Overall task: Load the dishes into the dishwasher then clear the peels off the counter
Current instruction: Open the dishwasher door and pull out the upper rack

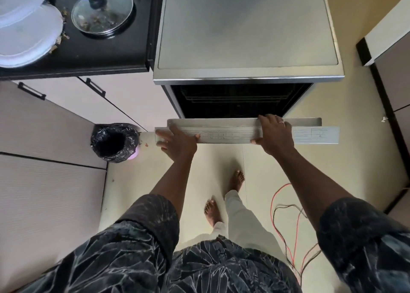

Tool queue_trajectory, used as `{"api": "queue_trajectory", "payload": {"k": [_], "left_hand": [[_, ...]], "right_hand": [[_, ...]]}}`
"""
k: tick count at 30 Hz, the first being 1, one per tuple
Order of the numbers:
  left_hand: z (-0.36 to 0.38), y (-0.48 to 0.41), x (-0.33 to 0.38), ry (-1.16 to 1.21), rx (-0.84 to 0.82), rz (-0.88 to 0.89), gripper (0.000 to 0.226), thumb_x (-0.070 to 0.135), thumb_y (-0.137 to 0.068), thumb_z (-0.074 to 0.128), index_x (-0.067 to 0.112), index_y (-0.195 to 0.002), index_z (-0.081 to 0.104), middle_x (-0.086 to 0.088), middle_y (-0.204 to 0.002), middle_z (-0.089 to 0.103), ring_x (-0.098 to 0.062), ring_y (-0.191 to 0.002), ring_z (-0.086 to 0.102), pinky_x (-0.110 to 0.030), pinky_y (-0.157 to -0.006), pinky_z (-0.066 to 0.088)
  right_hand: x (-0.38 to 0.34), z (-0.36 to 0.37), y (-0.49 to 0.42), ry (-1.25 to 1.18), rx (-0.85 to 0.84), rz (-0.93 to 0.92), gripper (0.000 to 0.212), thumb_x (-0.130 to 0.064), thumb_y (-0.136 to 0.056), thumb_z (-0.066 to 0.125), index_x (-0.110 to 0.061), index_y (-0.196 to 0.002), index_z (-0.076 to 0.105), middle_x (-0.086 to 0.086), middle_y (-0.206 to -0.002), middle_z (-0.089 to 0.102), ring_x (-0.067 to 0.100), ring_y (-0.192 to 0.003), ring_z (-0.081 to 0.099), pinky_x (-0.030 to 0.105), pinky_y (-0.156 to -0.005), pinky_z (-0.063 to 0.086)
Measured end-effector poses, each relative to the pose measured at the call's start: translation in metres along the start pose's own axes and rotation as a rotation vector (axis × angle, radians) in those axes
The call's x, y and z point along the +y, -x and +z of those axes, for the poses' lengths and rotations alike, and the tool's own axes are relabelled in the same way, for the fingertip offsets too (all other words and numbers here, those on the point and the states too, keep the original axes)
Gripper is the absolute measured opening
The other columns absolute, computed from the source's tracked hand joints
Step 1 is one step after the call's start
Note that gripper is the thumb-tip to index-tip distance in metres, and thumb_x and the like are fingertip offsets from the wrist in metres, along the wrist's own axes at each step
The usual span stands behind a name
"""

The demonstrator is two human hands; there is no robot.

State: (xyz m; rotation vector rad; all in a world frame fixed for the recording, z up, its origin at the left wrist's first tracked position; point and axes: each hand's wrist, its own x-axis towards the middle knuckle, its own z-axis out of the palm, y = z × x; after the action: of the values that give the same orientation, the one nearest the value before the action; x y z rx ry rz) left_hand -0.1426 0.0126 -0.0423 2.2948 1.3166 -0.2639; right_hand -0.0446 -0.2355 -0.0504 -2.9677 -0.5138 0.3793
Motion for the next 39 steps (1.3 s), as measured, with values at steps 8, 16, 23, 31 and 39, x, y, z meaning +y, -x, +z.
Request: {"api": "queue_trajectory", "payload": {"k": [8,16,23,31,39], "left_hand": [[0.005,-0.015,-0.031,-0.388,-0.089,0.726,0.066,0.034,-0.082,0.077,0.025,-0.142,0.049,-0.002,-0.144,0.054,-0.026,-0.135,0.043,-0.045,-0.112,0.025],[0.032,0.009,-0.023,-0.371,-0.381,0.799,0.061,0.036,-0.085,0.077,0.031,-0.141,0.054,-0.005,-0.139,0.06,-0.029,-0.125,0.056,-0.047,-0.102,0.046],[0.079,0.043,-0.057,-0.438,-0.373,0.783,0.061,0.035,-0.082,0.079,0.023,-0.137,0.056,-0.007,-0.143,0.053,-0.031,-0.132,0.048,-0.051,-0.109,0.041],[0.119,0.075,-0.106,-0.421,-0.355,0.752,0.053,0.029,-0.086,0.072,0.017,-0.135,0.056,-0.011,-0.134,0.058,-0.034,-0.12,0.057,-0.044,-0.1,0.045],[0.159,0.098,-0.15,-0.396,-0.382,0.687,0.053,0.027,-0.084,0.07,0.016,-0.134,0.057,-0.009,-0.133,0.06,-0.032,-0.118,0.057,-0.041,-0.096,0.047]], "right_hand": [[0.002,0.027,0.035,-0.021,0.016,0.002,0.083,-0.048,-0.067,0.087,-0.016,-0.135,0.051,0.007,-0.137,0.053,0.033,-0.13,0.044,0.049,-0.103,0.037],[0.007,0.064,0.072,-0.001,-0.077,-0.019,0.083,-0.052,-0.064,0.087,-0.019,-0.131,0.052,0.002,-0.137,0.055,0.03,-0.131,0.046,0.048,-0.105,0.035],[0.014,0.098,0.114,0.033,-0.093,-0.032,0.062,-0.042,-0.081,0.075,-0.02,-0.135,0.053,0.004,-0.138,0.056,0.031,-0.132,0.049,0.05,-0.1,0.038],[0.02,0.147,0.158,0.031,-0.11,-0.049,0.055,-0.032,-0.079,0.077,-0.018,-0.129,0.058,0.005,-0.132,0.059,0.031,-0.123,0.055,0.051,-0.095,0.043],[0.024,0.193,0.187,0.053,-0.208,-0.035,0.049,-0.025,-0.078,0.072,-0.022,-0.125,0.058,0.0,-0.128,0.06,0.028,-0.121,0.054,0.05,-0.093,0.041]]}}
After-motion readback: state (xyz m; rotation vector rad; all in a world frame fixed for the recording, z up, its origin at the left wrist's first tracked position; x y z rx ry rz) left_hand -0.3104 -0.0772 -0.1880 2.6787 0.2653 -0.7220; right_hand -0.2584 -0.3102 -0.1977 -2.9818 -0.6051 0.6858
